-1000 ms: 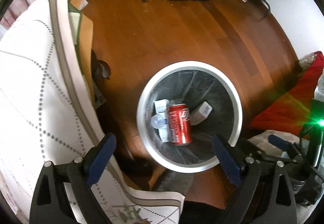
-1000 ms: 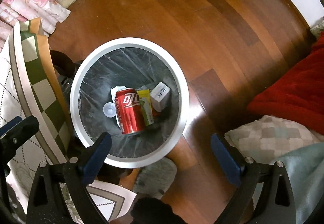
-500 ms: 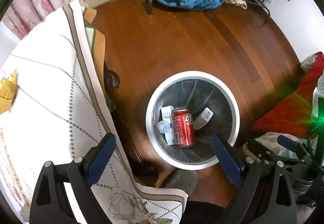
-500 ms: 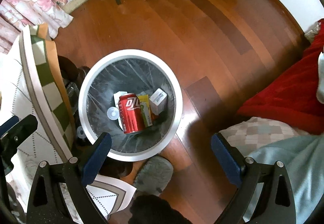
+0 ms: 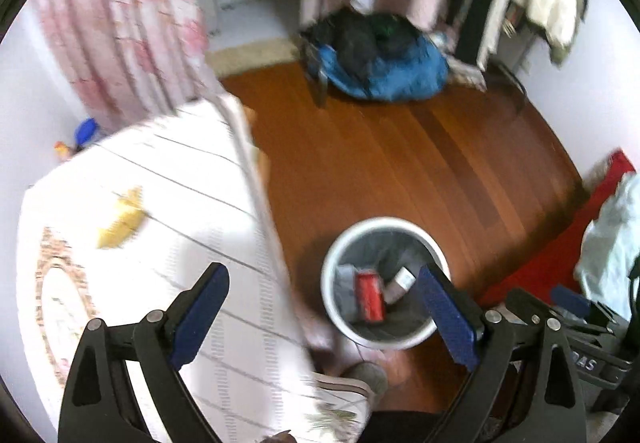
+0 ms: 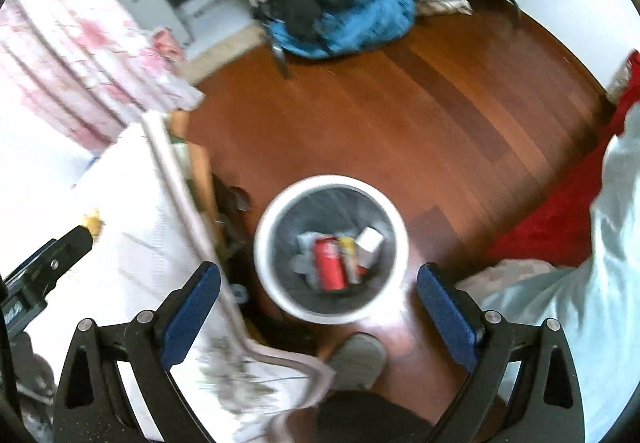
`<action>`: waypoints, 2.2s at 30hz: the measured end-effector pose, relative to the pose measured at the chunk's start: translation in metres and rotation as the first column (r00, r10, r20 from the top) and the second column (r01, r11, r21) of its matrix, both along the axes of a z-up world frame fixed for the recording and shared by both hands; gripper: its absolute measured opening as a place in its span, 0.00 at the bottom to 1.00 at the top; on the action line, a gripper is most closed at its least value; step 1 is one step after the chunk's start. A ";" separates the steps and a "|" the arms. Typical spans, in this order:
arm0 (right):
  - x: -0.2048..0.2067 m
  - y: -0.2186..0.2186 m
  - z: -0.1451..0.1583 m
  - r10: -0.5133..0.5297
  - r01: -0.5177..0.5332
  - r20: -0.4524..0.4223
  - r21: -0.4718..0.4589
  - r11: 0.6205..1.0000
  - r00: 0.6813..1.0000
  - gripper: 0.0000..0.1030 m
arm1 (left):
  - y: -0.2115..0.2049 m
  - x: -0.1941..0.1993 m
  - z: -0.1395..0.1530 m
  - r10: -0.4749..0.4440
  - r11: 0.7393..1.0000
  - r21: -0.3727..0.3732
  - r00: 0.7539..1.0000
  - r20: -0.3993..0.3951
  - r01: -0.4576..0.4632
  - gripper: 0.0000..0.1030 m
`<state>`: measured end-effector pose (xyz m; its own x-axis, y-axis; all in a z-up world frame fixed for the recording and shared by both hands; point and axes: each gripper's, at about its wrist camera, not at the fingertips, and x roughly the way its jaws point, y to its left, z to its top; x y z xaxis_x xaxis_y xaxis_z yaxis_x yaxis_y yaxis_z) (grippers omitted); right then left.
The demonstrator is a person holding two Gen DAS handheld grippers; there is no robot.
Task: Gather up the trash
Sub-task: 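Grasp the yellow panda snack bag with the right gripper while the left grasps the white paper scrap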
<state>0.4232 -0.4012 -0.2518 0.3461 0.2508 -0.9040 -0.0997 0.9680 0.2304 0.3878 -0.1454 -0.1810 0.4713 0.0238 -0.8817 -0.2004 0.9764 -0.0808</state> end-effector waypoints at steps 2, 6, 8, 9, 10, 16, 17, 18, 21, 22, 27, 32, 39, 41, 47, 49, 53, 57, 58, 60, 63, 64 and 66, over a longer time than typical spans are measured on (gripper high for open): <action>-0.005 0.029 0.016 0.041 -0.042 0.019 0.028 0.999 0.999 0.97 | 0.035 -0.011 0.015 0.049 0.998 0.034 0.998 0.027 -0.050 0.94; -0.011 0.114 0.029 0.174 -0.175 0.025 0.055 0.983 0.985 0.97 | 0.109 -0.035 0.017 0.168 0.980 0.101 0.985 0.034 -0.171 0.94; -0.012 0.157 0.026 0.240 -0.241 0.018 0.050 0.969 0.971 0.97 | 0.147 -0.050 0.006 0.236 0.963 0.130 0.972 0.015 -0.236 0.94; -0.011 0.183 0.024 0.279 -0.280 0.014 0.045 0.959 0.960 0.97 | 0.175 -0.060 -0.005 0.282 0.950 0.141 0.960 -0.005 -0.278 0.94; -0.010 0.212 0.020 0.326 -0.326 0.007 0.037 0.945 0.945 0.97 | 0.189 -0.068 -0.013 0.308 0.942 0.147 0.951 -0.018 -0.302 0.94; -0.001 0.372 -0.017 0.536 -0.539 -0.056 -0.068 0.840 0.842 0.97 | 0.283 -0.112 -0.087 0.475 0.876 0.180 0.866 -0.158 -0.448 0.94; 0.001 0.393 -0.025 0.556 -0.560 -0.069 -0.087 0.824 0.828 0.97 | 0.297 -0.116 -0.103 0.490 0.869 0.183 0.852 -0.186 -0.460 0.94; 0.003 0.412 -0.034 0.571 -0.577 -0.085 -0.107 0.809 0.816 0.97 | 0.308 -0.119 -0.113 0.497 0.865 0.185 0.843 -0.204 -0.466 0.94; 0.012 0.451 -0.056 0.596 -0.608 -0.122 -0.168 0.776 0.794 0.97 | 0.326 -0.125 -0.135 0.508 0.860 0.180 0.827 -0.240 -0.477 0.94; 0.014 0.459 -0.066 0.605 -0.620 -0.136 -0.179 0.764 0.785 0.97 | 0.330 -0.126 -0.141 0.509 0.860 0.176 0.824 -0.247 -0.479 0.94; 0.023 0.481 -0.091 0.610 -0.641 -0.197 -0.219 0.736 0.768 0.80 | 0.341 -0.130 -0.157 0.506 0.862 0.143 0.823 -0.259 -0.486 0.94; 0.016 0.460 -0.086 0.585 -0.610 -0.177 -0.176 0.772 0.791 0.52 | 0.341 -0.140 -0.149 0.500 0.866 0.139 0.830 -0.248 -0.480 0.94; -0.052 0.366 -0.061 0.513 -0.524 -0.119 -0.090 0.847 0.850 0.51 | 0.303 -0.189 -0.097 0.445 0.896 0.077 0.879 -0.172 -0.438 0.94; -0.076 0.336 -0.061 0.474 -0.483 -0.129 -0.049 0.874 0.871 0.51 | 0.290 -0.209 -0.086 0.420 0.907 0.032 0.895 -0.153 -0.420 0.94; -0.141 0.267 -0.078 0.386 -0.384 -0.158 0.047 0.922 0.909 0.51 | 0.230 -0.242 -0.074 0.306 0.947 -0.055 0.943 -0.133 -0.315 0.93; -0.152 0.250 -0.086 0.359 -0.353 -0.162 0.065 0.933 0.919 0.51 | 0.213 -0.242 -0.086 0.255 0.964 -0.041 0.954 -0.156 -0.264 0.93; -0.162 0.248 -0.103 0.335 -0.331 -0.181 0.055 0.942 0.925 0.52 | 0.190 -0.235 -0.112 0.194 0.979 -0.029 0.963 -0.187 -0.202 0.93; -0.168 0.251 -0.106 0.355 -0.355 -0.187 0.037 0.934 0.916 0.76 | 0.185 -0.225 -0.127 0.184 0.982 -0.006 0.962 -0.200 -0.189 0.69; -0.169 0.252 -0.105 0.362 -0.361 -0.185 0.036 0.932 0.914 0.76 | 0.186 -0.223 -0.130 0.185 0.982 -0.004 0.961 -0.204 -0.190 0.60; -0.170 0.255 -0.103 0.368 -0.371 -0.185 0.024 0.928 0.911 0.76 | 0.186 -0.221 -0.132 0.188 0.981 -0.003 0.961 -0.201 -0.193 0.53; -0.171 0.256 -0.102 0.375 -0.379 -0.180 0.013 0.925 0.909 0.76 | 0.187 -0.220 -0.133 0.194 0.980 -0.009 0.963 -0.189 -0.199 0.38; -0.172 0.257 -0.102 0.376 -0.381 -0.176 0.007 0.925 0.910 0.76 | 0.186 -0.221 -0.132 0.192 0.980 -0.009 0.964 -0.184 -0.197 0.28; -0.173 0.259 -0.101 0.380 -0.385 -0.167 0.001 0.923 0.910 0.76 | 0.185 -0.224 -0.130 0.194 0.980 -0.011 0.965 -0.176 -0.199 0.20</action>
<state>0.2501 -0.1419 -0.3526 0.0791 0.3055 -0.9489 -0.4278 0.8702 0.2444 0.1635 0.0400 -0.3112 0.2998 0.0743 -0.9511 -0.4014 0.9143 -0.0551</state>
